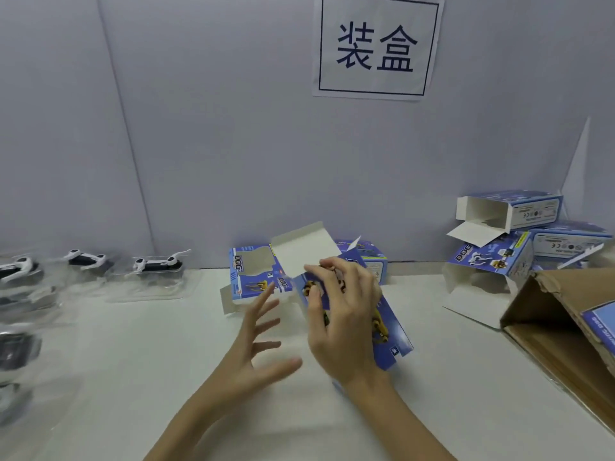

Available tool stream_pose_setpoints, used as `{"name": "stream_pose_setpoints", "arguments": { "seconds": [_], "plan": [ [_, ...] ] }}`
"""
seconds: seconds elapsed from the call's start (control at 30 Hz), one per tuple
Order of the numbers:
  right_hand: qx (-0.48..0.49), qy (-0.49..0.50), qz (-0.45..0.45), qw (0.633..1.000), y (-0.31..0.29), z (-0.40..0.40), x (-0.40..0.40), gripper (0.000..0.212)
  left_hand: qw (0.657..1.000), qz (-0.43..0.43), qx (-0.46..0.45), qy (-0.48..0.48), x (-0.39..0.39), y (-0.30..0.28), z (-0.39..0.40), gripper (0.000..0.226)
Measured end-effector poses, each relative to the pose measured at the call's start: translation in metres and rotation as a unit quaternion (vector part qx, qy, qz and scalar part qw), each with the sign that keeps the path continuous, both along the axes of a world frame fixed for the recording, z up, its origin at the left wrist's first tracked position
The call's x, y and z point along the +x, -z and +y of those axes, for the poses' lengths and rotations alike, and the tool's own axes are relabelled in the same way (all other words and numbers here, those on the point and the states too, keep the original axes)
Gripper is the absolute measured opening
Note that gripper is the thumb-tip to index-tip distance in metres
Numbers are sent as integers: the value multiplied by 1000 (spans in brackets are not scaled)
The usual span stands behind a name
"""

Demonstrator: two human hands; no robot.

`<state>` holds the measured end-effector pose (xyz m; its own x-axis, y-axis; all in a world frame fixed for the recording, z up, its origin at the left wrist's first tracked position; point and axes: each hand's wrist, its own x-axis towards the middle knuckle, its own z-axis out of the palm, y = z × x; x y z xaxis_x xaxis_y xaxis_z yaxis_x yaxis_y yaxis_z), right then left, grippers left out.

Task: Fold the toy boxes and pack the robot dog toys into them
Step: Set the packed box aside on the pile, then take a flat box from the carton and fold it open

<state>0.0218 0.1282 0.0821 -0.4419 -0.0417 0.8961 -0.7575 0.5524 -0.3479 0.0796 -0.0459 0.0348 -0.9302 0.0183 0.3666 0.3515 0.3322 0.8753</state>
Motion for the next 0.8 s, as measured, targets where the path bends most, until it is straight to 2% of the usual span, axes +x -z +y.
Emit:
{"name": "stream_pose_setpoints", "arguments": {
  "seconds": [0.07, 0.13, 0.23, 0.33, 0.43, 0.5, 0.53, 0.6, 0.63, 0.7, 0.8],
  "plan": [
    [-2, -37, 8, 999, 4, -3, 6, 27, 1000, 13, 12, 5, -1, 0, 8, 119],
    [-41, -96, -20, 994, 8, -6, 10, 26, 999, 29, 43, -4, -5, -2, 15, 122],
    [-68, -160, -48, 984, 14, -14, 16, 23, 994, 35, 95, -28, -13, -3, 24, 114],
    [-62, -181, -68, 979, 16, -19, 12, 23, 994, 21, 99, -37, -17, 2, 31, 105],
    [-72, -134, -80, 985, 12, -9, -3, 24, 996, 6, 90, -21, -17, 9, 35, 101],
    [-65, -31, -104, 992, 9, 6, -18, 31, 993, -2, 115, -13, -17, 10, 36, 94],
    [-35, 44, -140, 989, 8, 15, -28, 38, 992, -6, 124, -9, -17, 9, 37, 89],
    [55, 173, -253, 950, 10, 33, -42, 53, 991, -19, 130, -2, -16, 6, 38, 84],
    [82, 189, -319, 925, 12, 40, -47, 59, 991, -24, 131, -1, -16, 4, 38, 83],
    [72, 135, -401, 903, 14, 45, -50, 60, 992, -28, 126, -5, -16, 3, 38, 85],
    [15, 56, -367, 928, 16, 35, -41, 40, 990, -16, 132, -36, -16, 0, 37, 88]
  ]
}}
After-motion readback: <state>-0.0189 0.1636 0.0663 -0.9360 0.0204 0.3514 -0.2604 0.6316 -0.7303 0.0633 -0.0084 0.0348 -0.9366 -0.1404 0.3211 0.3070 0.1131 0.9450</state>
